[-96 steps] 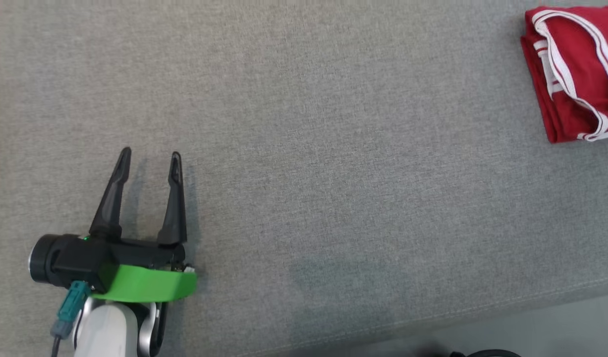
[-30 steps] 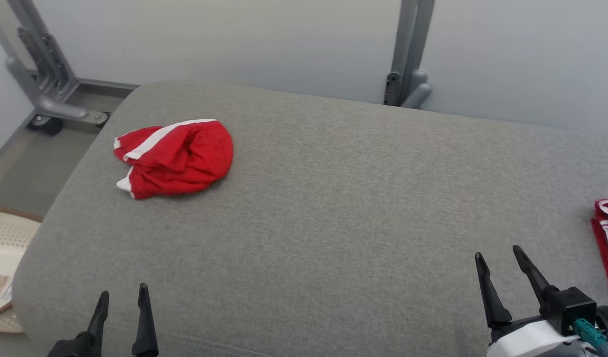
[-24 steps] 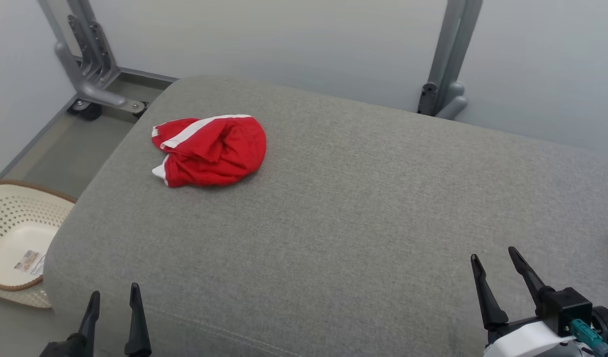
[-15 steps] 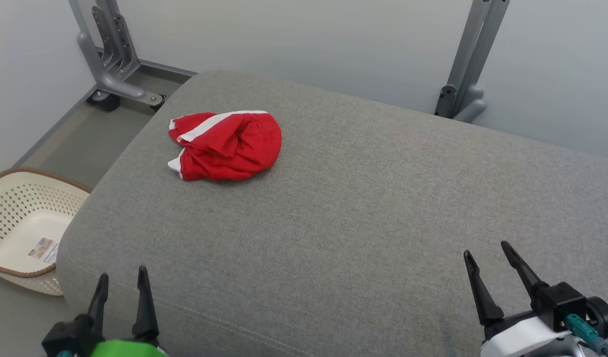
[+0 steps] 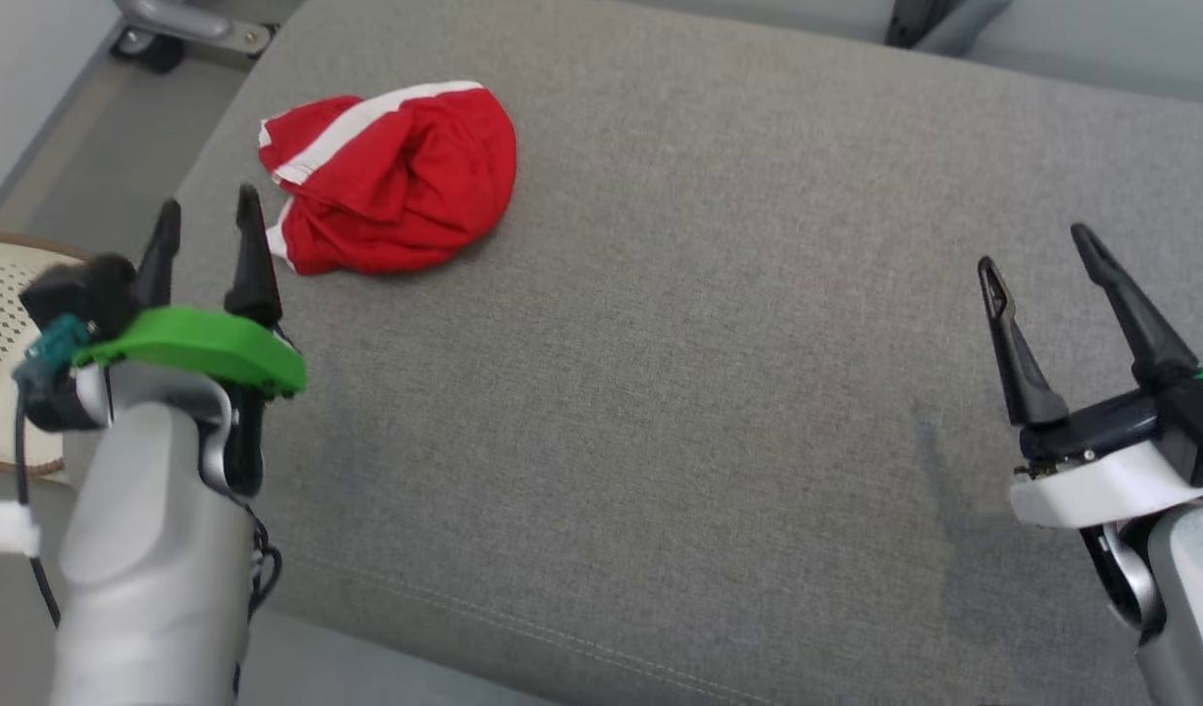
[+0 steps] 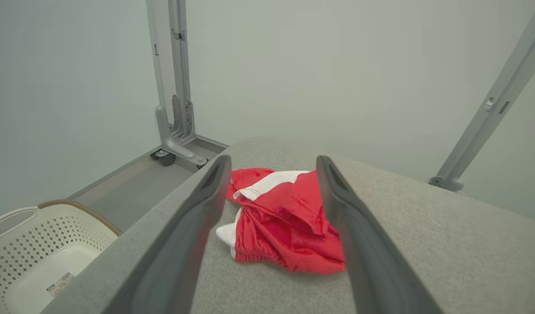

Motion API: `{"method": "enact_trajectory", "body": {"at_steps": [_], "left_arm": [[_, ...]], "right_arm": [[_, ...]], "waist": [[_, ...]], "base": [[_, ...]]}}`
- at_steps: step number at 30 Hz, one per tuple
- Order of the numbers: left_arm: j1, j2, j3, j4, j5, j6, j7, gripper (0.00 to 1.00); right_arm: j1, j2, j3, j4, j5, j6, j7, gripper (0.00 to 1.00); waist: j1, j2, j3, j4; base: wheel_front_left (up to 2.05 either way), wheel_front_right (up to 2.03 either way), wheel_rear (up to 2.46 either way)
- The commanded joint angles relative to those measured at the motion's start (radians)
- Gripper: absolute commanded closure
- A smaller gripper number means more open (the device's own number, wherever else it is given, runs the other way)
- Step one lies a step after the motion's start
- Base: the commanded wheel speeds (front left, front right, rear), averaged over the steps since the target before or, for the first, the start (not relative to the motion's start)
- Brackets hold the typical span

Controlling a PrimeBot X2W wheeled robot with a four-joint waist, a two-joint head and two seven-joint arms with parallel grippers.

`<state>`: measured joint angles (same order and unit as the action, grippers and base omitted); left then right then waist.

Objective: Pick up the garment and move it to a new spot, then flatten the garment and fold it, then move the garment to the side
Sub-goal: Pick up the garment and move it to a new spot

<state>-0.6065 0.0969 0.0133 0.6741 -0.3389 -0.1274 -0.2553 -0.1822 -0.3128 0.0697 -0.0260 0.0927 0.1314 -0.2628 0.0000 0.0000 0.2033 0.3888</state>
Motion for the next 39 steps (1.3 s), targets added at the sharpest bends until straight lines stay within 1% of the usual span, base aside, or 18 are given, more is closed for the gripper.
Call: {"method": "enact_trajectory", "body": {"at_steps": [1,7,9,14,15,16,17,20,23,26,29,31,32,35,39], "left_arm": [[-0.064,0.011,-0.002,0.026,-0.016,-0.004,0.005,0.0],[-0.277,0.053,-0.053,0.235,-0.089,-0.004,0.061,0.0],[-0.316,0.065,-0.06,0.29,-0.127,-0.004,0.072,0.0],[-0.368,0.094,-0.103,0.438,-0.169,-0.002,0.089,0.0],[-0.366,0.096,-0.109,0.46,-0.172,-0.002,0.089,0.24],[-0.36,0.096,-0.115,0.482,-0.176,-0.002,0.092,0.87],[-0.354,0.093,-0.125,0.498,-0.179,-0.002,0.091,1.0],[-0.331,0.08,-0.168,0.513,-0.187,-0.006,0.097,1.0],[-0.318,0.076,-0.213,0.484,-0.197,-0.01,0.076,1.0],[-0.308,0.071,-0.254,0.42,-0.223,-0.01,0.048,1.0],[-0.273,0.093,-0.315,0.335,-0.261,-0.008,0.043,1.0],[-0.242,0.095,-0.374,0.265,-0.271,-0.006,0.047,1.0],[-0.242,0.095,-0.374,0.265,-0.271,-0.006,0.047,1.0],[-0.185,0.071,-0.474,0.132,-0.322,-0.005,0.084,1.0],[-0.101,0.065,-0.642,-0.044,-0.344,-0.004,0.16,1.0]], "right_arm": [[-0.032,-0.012,-0.003,-0.012,-0.01,-0.001,-0.003,0.0],[-0.114,-0.022,0.011,-0.075,-0.022,-0.001,-0.003,0.0],[-0.129,-0.021,0.021,-0.088,-0.026,-0.001,-0.003,0.0],[-0.14,-0.008,0.023,-0.116,-0.021,-0.001,-0.003,0.0],[-0.138,-0.006,0.021,-0.118,-0.02,-0.001,-0.003,0.0],[-0.135,-0.003,0.018,-0.12,-0.018,-0.001,-0.003,0.0],[-0.13,0.001,0.016,-0.118,-0.016,-0.001,-0.003,0.0],[-0.112,0.011,0.011,-0.107,-0.014,-0.001,-0.003,0.0],[-0.099,0.029,0.009,-0.096,-0.009,-0.001,-0.003,0.0],[-0.075,0.052,0.011,-0.082,-0.002,-0.001,-0.003,0.0],[-0.051,0.086,0.016,-0.064,0.006,-0.001,-0.003,0.0],[-0.03,0.111,0.019,-0.05,0.013,-0.001,-0.003,0.0],[-0.03,0.111,0.019,-0.05,0.013,-0.001,-0.003,0.0],[0.001,0.141,0.02,-0.036,0.021,-0.001,-0.003,0.0],[0.032,0.175,0.02,-0.025,0.03,-0.001,-0.003,0.0]], "waist": [[0.0,0.0,0.335,-0.166],[0.0,0.0,0.461,-0.198],[0.0,0.0,0.481,-0.208],[0.0,0.0,0.49,-0.23],[0.0,0.0,0.485,-0.233],[0.0,0.0,0.478,-0.235],[0.0,0.0,0.469,-0.237],[0.0,0.0,0.434,-0.238],[0.0,0.0,0.389,-0.238],[0.0,0.0,0.33,-0.239],[0.0,0.0,0.258,-0.251],[0.0,0.0,0.205,-0.265],[0.0,0.0,0.205,-0.265],[0.0,0.0,0.137,-0.295],[0.0,0.0,0.07,-0.348]], "base": [[0.0,0.0,0.0],[0.0,0.0,0.0],[0.0,0.0,0.0],[0.0,0.0,0.0],[0.0,0.0,0.0],[0.0,0.0,0.0],[0.0,0.0,0.0],[0.0,0.0,0.0],[0.0,0.0,0.0],[0.0,0.0,0.0],[0.0,0.0,0.0],[0.0,0.0,0.0],[0.0,0.0,0.0],[0.0,0.0,0.0],[0.0,0.0,0.0]]}}
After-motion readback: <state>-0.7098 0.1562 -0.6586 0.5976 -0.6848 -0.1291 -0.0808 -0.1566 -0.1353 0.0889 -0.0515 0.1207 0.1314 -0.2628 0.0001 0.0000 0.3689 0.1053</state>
